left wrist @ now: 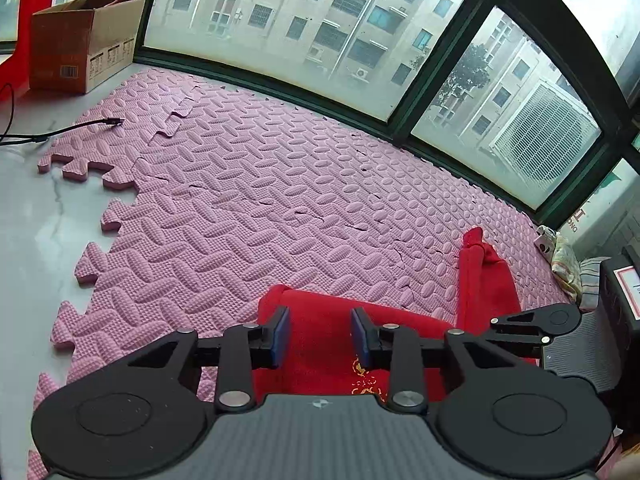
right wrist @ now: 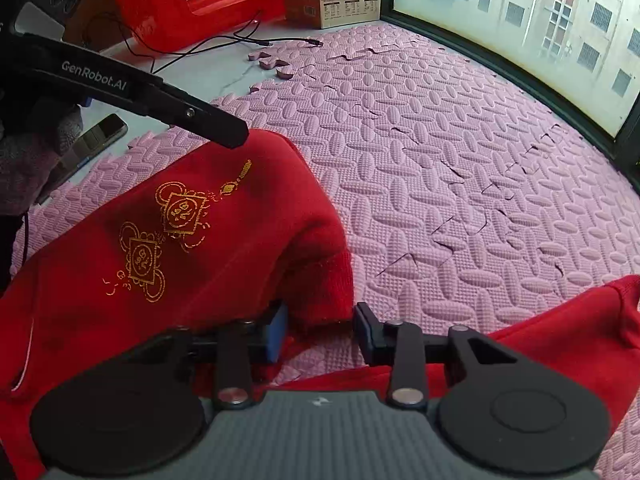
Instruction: Fold clothes
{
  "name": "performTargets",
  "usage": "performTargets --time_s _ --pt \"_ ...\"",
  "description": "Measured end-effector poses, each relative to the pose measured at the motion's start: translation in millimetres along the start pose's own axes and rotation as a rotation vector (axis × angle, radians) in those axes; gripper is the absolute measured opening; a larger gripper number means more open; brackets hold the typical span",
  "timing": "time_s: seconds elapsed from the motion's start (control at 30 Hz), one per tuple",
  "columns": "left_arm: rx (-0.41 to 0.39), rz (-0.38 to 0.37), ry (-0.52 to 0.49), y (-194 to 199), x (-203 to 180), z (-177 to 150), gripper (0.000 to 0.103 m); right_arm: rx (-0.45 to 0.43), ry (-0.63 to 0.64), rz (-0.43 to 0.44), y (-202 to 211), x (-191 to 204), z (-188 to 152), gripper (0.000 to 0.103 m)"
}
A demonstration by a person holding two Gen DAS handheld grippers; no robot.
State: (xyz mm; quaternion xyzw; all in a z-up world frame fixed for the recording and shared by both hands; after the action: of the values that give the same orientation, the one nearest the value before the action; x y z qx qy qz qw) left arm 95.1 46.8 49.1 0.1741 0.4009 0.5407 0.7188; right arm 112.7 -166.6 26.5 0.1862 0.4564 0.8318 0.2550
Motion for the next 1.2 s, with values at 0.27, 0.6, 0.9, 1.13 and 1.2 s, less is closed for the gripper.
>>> performTargets --time_s 0.27,0.6,0.9,1.13,1.2 --pt "0.003 -0.021 -0.008 0 5 -1 0.005 -0.096 0.269 -0.323 22 11 30 0.004" --pt "-0.008 -0.006 -0.034 0 2 6 0.004 -0.329 0.098 -0.532 61 -53 96 0.021" --pt "0.038 0.023 -0.076 -42 -18 35 0.007 -0.136 -0.060 -0.363 31 -65 38 0.032" --pt "0.041 0.115 -0.112 -93 -28 65 0.037 -0.127 -0.125 -0.333 35 -66 -9 0.045" --pt "0.042 0.132 -0.128 -107 -30 73 0.039 -0.134 -0.159 -0.338 41 -72 -23 0.045"
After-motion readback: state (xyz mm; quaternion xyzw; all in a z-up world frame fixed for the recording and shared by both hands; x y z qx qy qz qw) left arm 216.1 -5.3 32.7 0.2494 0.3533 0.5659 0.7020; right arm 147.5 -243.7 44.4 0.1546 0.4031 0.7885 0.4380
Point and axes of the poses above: each gripper's, at about its wrist camera, not at the fingertips, and y roughly against the way its jaws point, x to its left, z to its top, the point moved 1 cm from there along -y, roughly the way its jaws point, and after that the axes turned 1 degree about -y, right-handed, at the moved point
